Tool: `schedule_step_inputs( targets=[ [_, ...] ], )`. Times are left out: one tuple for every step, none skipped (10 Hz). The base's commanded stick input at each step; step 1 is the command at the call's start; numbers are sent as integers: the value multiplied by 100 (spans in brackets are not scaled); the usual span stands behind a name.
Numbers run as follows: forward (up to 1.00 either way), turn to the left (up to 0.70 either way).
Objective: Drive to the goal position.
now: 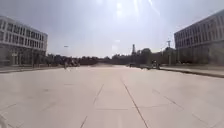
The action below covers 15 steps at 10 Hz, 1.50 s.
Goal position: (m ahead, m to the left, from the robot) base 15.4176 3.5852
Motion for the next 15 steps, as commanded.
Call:
schedule_step_inputs(
  targets=[
    [70, 0],
    [70, 0],
    [70, 0],
    [70, 0],
    [70, 0],
    [70, 0],
    [70, 0],
    [70, 0],
    [70, 0],
    [70, 0],
    [70, 0],
    [70, 0],
    [70, 0],
    [70, 0],
    [70, 0]
  ],
)
